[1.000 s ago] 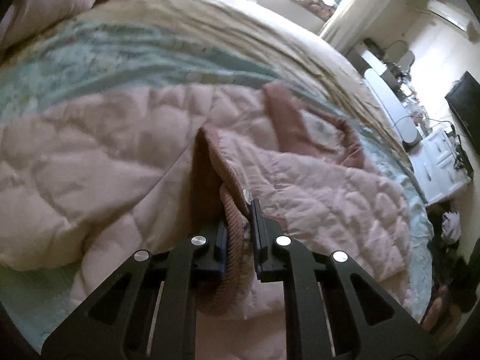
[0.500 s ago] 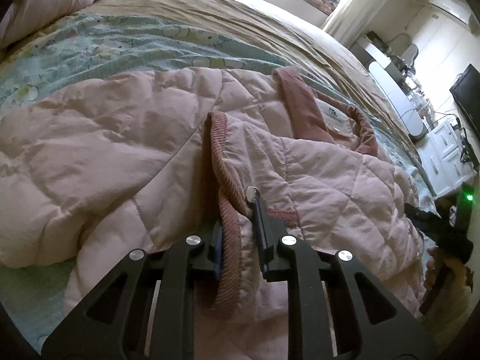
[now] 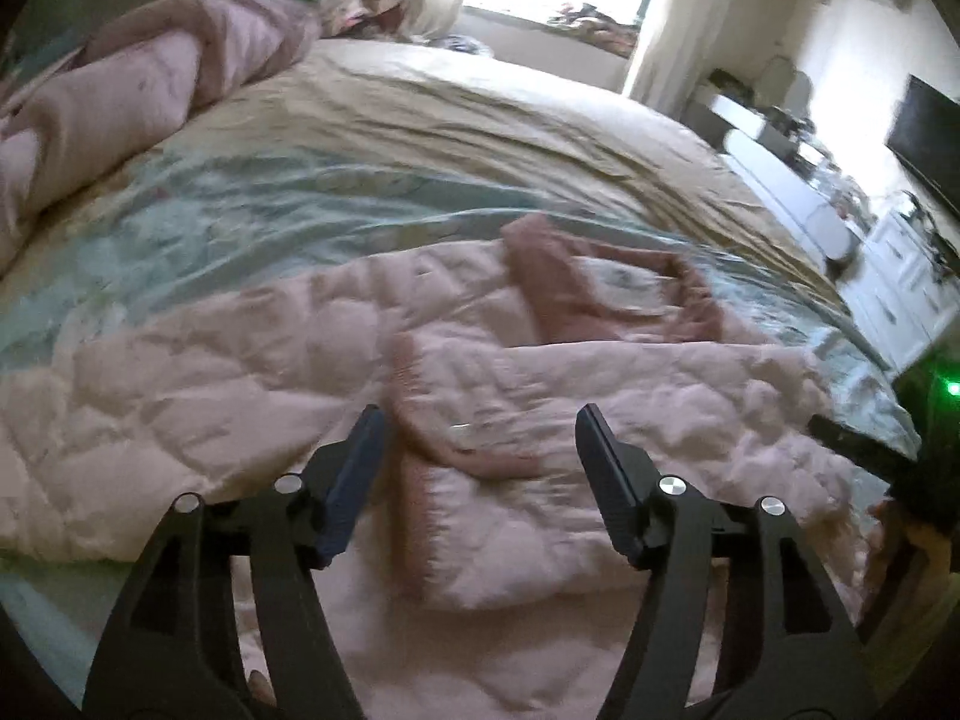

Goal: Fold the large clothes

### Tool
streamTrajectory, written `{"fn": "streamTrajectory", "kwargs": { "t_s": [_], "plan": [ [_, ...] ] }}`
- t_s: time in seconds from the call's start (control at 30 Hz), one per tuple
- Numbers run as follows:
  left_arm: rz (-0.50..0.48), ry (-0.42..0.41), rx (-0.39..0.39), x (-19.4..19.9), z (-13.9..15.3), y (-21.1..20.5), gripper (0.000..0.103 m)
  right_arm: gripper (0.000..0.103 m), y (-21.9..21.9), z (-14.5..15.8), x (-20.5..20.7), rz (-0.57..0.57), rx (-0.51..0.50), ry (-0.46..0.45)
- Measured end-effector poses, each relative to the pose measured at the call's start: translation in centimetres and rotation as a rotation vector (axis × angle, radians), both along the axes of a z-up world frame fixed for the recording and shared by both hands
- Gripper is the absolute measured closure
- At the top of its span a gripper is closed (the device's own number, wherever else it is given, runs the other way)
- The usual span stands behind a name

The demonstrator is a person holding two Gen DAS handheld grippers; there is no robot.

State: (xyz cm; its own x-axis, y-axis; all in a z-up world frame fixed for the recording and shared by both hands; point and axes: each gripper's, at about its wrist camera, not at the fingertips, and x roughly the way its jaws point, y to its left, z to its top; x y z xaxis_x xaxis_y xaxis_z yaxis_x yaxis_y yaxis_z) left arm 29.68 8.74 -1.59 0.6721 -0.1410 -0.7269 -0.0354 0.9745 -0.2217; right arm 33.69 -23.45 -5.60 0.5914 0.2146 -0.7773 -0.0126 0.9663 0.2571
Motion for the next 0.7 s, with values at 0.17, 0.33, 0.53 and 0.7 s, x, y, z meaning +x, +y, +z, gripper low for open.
{"fn": "streamTrajectory", "kwargs": {
  "t_s": [0.17, 0.33, 0.53, 0.7],
  "plan": [
    [-0.11, 0.062, -0.01, 0.9, -0.9, -3.8, 0.028, 0.029, 1.5, 0.6, -2.4, 0.045, -0.037, -0.018],
    [-0.109, 0.184, 0.042, 2.2, -5.0, -6.2, 0.014, 0.029, 2.4, 0.6, -3.5, 0.067, -0.072, -0.02],
    [-0.091, 0.231, 0.063, 2.8, -8.7, -5.9, 0.008, 0.026, 2.5, -0.1, -3.7, 0.068, -0.048, 0.0],
    [-0.086, 0.227, 0.047, 3.0, -8.7, -5.8, 0.008, 0.023, 2.4, -2.9, -2.4, 0.054, -0.07, 0.106]
  ]
}}
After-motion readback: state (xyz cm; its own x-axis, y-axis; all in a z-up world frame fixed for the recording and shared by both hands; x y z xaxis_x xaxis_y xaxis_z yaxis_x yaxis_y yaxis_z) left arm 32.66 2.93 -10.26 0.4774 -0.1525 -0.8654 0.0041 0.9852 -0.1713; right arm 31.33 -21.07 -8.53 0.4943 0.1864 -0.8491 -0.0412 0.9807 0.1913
